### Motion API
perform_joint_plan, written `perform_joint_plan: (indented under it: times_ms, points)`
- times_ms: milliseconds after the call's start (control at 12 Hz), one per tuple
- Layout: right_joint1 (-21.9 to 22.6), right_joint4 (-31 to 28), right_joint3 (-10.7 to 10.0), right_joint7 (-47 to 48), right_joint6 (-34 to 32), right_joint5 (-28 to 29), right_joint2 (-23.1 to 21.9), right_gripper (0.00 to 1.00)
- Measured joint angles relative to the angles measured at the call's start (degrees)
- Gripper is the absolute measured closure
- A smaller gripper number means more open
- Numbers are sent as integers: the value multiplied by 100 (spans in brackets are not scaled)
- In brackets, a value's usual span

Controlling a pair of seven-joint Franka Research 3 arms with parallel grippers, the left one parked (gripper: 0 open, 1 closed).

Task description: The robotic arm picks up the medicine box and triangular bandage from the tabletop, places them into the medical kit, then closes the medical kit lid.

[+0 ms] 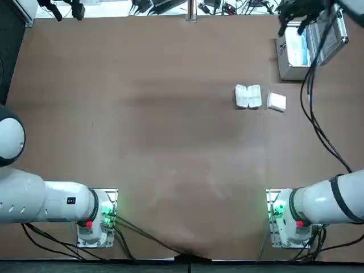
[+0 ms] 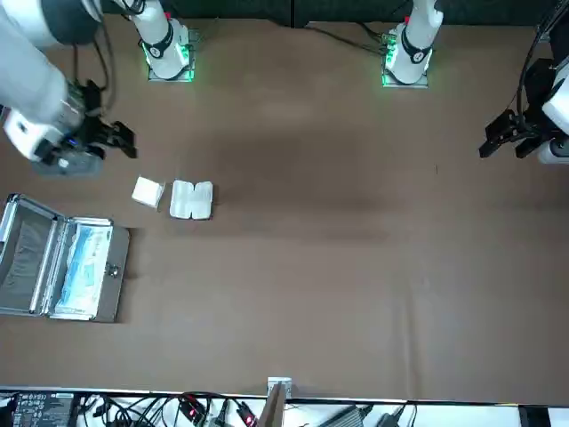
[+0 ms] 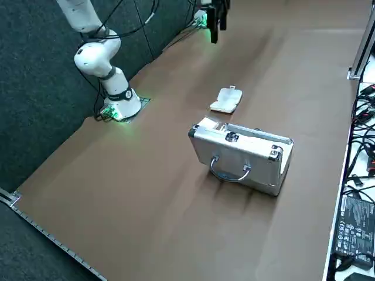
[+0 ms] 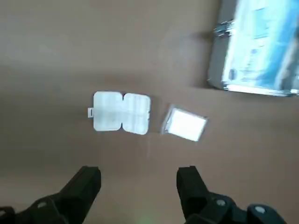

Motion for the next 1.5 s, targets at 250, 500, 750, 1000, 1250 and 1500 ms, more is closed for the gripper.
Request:
perform_joint_plan:
  times_ms: [250,500,750,1000,1250,1500]
  points:
    - [662,-43,28,555,311,-58,727,0]
    - [1126,-69,36,1405,659,-190,1237,0]
    - [1532,-92,38,2156,869,-568,1725,0]
    - [1943,-113,39,3017,1223,-898,2240,7]
    - [2176,-116,40,3730,1629,-992,2721,12]
    - [2211,-109,29,3920,1761,-1086,3036,25]
